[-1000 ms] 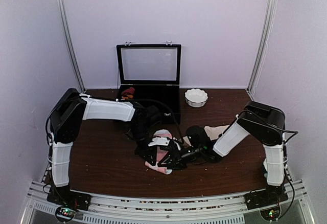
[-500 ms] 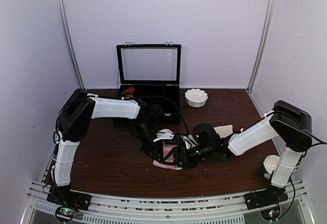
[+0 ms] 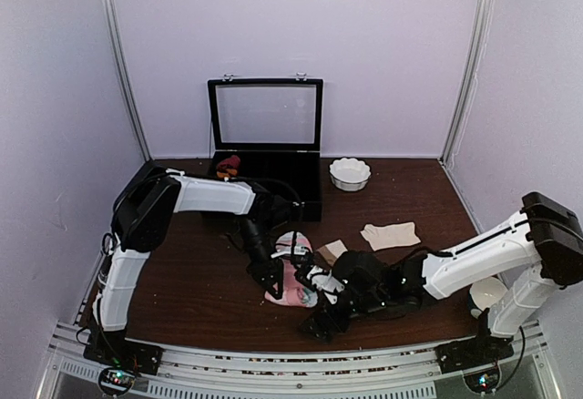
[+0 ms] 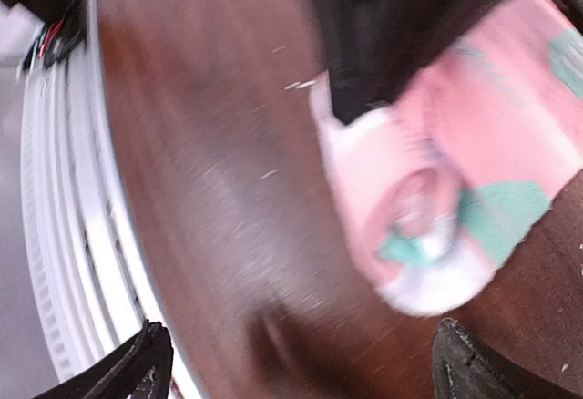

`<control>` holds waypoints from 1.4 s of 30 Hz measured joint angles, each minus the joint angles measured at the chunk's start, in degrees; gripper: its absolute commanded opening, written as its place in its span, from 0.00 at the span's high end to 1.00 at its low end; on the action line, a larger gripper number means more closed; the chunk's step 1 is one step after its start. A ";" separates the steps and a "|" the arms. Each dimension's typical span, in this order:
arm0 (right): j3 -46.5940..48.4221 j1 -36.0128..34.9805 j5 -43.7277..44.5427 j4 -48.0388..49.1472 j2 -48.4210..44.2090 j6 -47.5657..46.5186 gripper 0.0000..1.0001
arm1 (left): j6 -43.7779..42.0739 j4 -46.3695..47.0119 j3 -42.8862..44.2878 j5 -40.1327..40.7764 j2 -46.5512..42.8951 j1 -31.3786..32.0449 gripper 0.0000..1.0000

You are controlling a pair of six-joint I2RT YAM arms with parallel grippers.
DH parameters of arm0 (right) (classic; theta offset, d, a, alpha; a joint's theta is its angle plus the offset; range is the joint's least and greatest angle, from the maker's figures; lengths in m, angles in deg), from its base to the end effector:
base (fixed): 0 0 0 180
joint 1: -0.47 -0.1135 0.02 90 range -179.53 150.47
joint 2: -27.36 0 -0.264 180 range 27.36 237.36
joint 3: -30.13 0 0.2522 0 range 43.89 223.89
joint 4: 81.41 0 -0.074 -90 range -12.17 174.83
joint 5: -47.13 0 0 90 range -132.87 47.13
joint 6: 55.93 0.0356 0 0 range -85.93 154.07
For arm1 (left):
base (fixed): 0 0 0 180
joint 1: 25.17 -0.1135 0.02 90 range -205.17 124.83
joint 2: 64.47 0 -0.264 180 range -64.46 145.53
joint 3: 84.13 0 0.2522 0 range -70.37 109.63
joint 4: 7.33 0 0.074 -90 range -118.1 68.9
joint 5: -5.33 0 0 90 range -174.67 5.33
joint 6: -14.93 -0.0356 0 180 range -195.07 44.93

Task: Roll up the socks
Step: Roll the sock at the center of the board.

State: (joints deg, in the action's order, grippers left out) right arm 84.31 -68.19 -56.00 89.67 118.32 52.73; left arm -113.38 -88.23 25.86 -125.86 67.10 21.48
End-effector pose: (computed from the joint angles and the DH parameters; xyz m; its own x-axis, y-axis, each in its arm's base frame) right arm 0.1025 0.2845 0.1487 -0.5554 -0.5655 -0.6097 -0.8308 0.4090 0.3775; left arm 0.2630 -0.3127 0.1198 -0.2472 0.9415 -0.2290 0.7682 0.0464 -0.6385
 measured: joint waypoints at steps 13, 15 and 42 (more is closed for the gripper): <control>-15.32 -9.70 43.45 -1.92 -24.72 -9.60 0.12 | 0.90 -3.39 1.44 1.53 0.35 -0.15 1.00; -17.68 -10.62 42.53 2.71 -25.92 -14.86 0.15 | 1.18 -3.85 2.01 2.23 0.57 -0.17 1.00; 9.75 -4.66 13.03 8.83 11.15 -58.25 0.51 | 2.45 -12.79 10.84 2.58 6.45 -0.17 1.00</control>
State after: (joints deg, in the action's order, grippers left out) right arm 94.06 -72.85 -42.97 98.50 129.47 -5.52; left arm -110.93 -101.02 36.70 -123.28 73.55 21.31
